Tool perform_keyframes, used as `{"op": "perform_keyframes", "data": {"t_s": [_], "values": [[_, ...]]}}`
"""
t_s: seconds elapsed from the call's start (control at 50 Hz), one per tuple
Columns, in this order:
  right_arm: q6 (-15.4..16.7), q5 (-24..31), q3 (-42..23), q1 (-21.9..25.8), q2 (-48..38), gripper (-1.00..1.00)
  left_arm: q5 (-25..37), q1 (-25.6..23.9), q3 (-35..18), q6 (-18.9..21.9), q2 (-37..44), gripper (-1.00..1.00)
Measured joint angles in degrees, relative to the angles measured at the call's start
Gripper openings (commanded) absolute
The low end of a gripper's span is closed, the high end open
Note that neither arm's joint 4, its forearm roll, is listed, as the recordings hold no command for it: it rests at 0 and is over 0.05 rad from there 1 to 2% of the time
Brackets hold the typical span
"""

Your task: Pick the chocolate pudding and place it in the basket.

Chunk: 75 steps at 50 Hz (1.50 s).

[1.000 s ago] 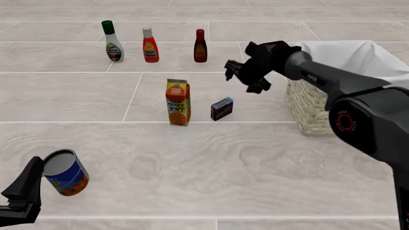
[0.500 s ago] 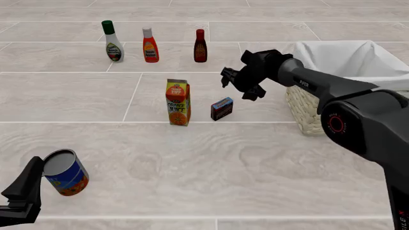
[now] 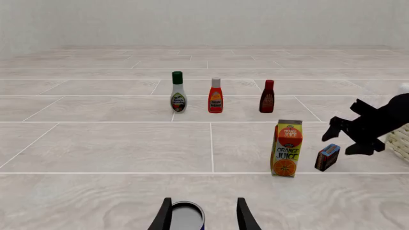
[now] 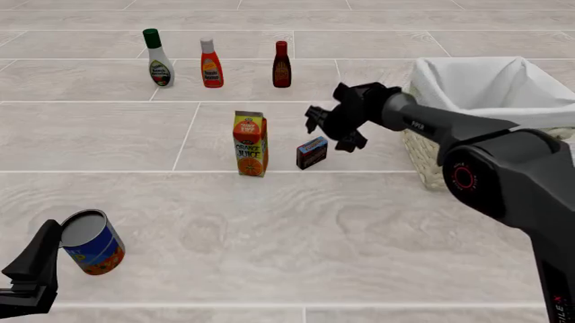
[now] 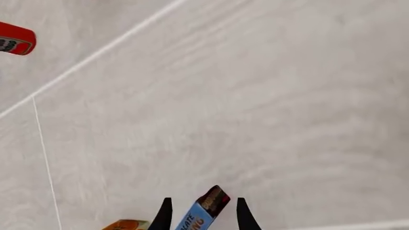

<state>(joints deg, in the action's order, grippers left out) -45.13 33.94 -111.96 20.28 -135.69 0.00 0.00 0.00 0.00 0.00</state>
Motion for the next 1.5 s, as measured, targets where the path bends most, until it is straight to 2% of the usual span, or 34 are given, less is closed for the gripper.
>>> {"op": "perform_keyframes", "data": {"t_s": [0.82, 0.84, 1.5], "values": [[-3.95, -3.32, 1.96, 2.04, -1.97, 1.00, 0.00, 0.00, 0.00, 0.00, 0.00, 1.00], [-3.95, -3.47, 2.10, 1.92, -1.95, -1.00, 0.00, 0.00, 0.00, 0.00, 0.00, 1.00], [4.39, -5.33, 6.62, -2.87, 0.55, -1.00, 0.00, 0.00, 0.00, 0.00, 0.00, 1.00]]}}
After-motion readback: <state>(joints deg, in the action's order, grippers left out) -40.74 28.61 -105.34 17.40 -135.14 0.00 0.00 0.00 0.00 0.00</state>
